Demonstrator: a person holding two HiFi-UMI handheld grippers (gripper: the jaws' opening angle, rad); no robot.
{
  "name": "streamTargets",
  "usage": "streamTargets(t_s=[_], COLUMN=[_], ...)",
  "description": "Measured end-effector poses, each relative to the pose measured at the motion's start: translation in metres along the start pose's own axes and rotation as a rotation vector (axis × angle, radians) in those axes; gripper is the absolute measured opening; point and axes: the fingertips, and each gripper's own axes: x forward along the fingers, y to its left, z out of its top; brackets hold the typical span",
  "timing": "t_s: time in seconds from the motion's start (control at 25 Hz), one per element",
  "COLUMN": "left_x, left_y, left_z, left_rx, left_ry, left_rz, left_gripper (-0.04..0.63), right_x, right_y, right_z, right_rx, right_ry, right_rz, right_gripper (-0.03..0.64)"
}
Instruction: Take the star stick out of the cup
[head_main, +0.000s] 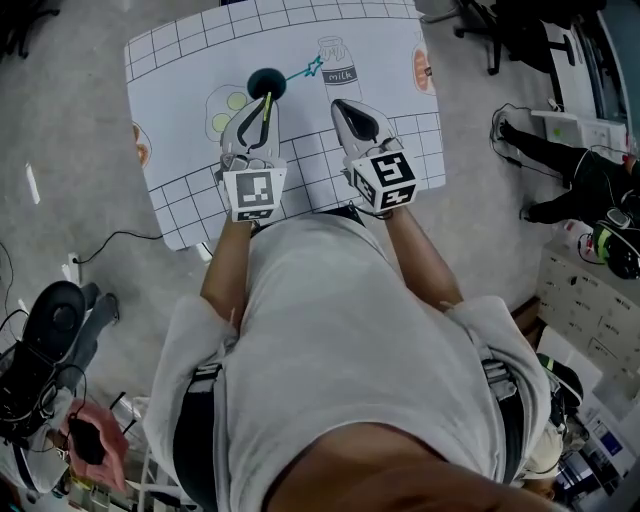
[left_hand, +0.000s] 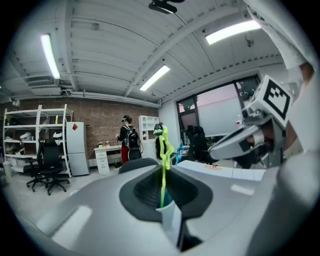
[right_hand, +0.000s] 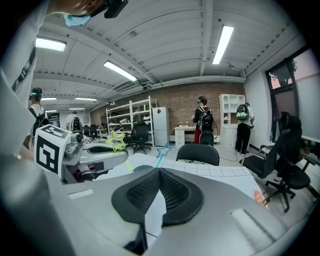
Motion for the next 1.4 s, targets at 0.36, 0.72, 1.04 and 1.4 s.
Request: streamTargets(t_s=[0.36,0.72,1.04,1.4], left_x=[-0.019,-0.062,-0.101,-0.105], left_y=[0.028,0.064,0.081,0.072], left_z=[0.069,0.126,0.089,0.020], left_rx=[-0.114,-0.212,-0.274,-0.437], left_ry=[-0.149,-0.271,-0.177,-0.022], left_rz=[0.054,0.105,0.168,0.082], left_gripper=[0.014,0.015,0.015,0.015], right_x=[0.000,0.003,0.024,0.045], right_y=[0.008,0.032,0.084,0.124], right_z=[0.022,0.038,0.033,0.008], right_rx=[-0.021,-0.039,-0.065,-0.074], right_ry=[-0.057,-0.093,-0.068,0.006], right_rz=[0.031,0.088,0.222,0.298], right_gripper=[0.000,0.000,0.000,0.000])
